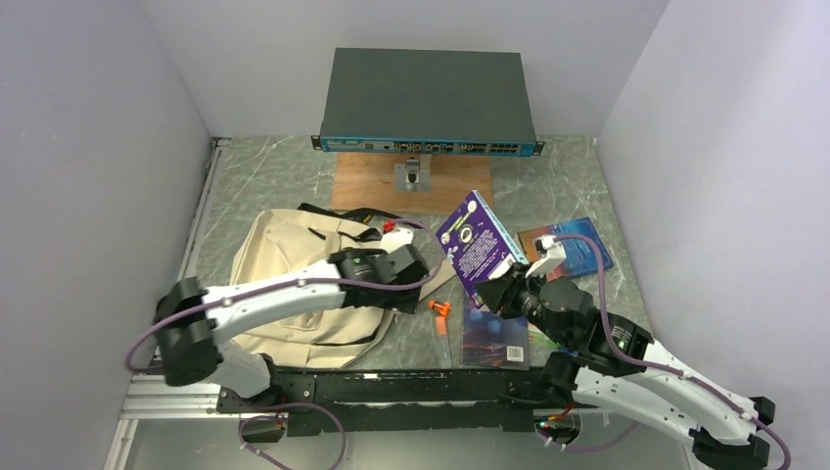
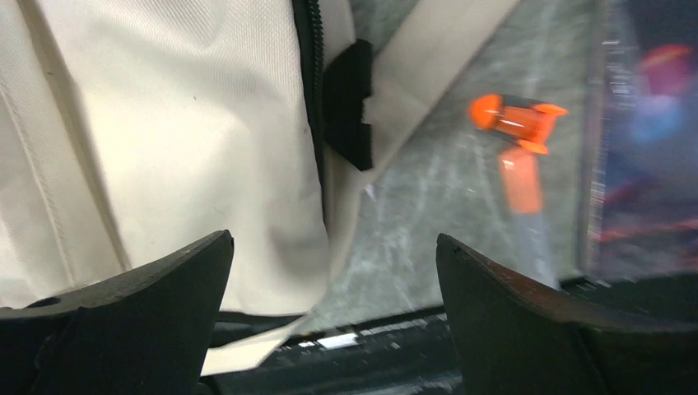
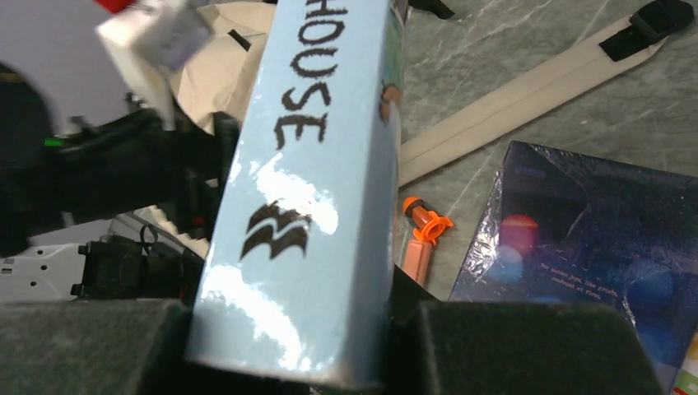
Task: Pack the student bag
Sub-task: Place the book in the student bag.
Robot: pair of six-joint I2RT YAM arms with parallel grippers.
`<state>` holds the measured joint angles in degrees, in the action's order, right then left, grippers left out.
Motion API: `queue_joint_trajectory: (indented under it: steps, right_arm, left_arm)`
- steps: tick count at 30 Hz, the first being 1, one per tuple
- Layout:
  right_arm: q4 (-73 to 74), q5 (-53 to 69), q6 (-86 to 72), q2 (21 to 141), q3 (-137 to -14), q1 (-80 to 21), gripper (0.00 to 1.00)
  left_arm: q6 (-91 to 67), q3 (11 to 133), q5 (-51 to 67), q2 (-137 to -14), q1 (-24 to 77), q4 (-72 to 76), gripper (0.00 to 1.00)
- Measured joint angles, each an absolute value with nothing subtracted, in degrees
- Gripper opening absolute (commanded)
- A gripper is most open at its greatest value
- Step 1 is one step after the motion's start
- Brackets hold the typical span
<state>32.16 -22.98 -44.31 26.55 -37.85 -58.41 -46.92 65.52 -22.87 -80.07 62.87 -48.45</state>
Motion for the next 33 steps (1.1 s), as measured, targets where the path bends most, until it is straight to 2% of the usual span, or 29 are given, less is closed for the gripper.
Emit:
queue_joint_trajectory:
  steps: [5,10,12,15,24,29,33]
  right_arm:
    - [33.4,-22.2,-44.5,26.1,-37.5,-58.4,0.0]
    - [33.3,-19.4,-45.2,26.1,-35.5,-58.4,0.0]
    - [32.1,-17.2,-45.7,27.0,-34.4,-58.4,0.0]
    - [29.7,-12.4,-46.4,30.2,-33.6,-57.9,0.0]
    - [11.8,19.5,-52.1,46.5,-32.3,-46.3,0.0]
    - [-4.4,31.5,-59.8,58.8,-30.1,-44.9,0.0]
    - [-18.6,36.1,-66.9,70.3,-29.6,-45.5,0.0]
  left_arm:
    - [-46.1,67.7,-29.7,-90.0,63.2,-52.9,0.75]
    - [-46.1,68.1,-34.9,-90.8,63.2,-57.8,0.26]
    - [-46.4,68.7,-36.7,-90.4,63.2,-59.6,0.01]
    - [-46.5,69.4,-39.4,-88.4,63.2,-63.0,0.0]
    - [-40.6,71.7,-42.5,-73.6,63.0,-68.6,0.0]
    - [-35.2,71.7,-41.8,-68.3,62.9,-66.9,0.0]
    - [-31.8,71.7,-40.8,-67.4,62.9,-65.0,0.0]
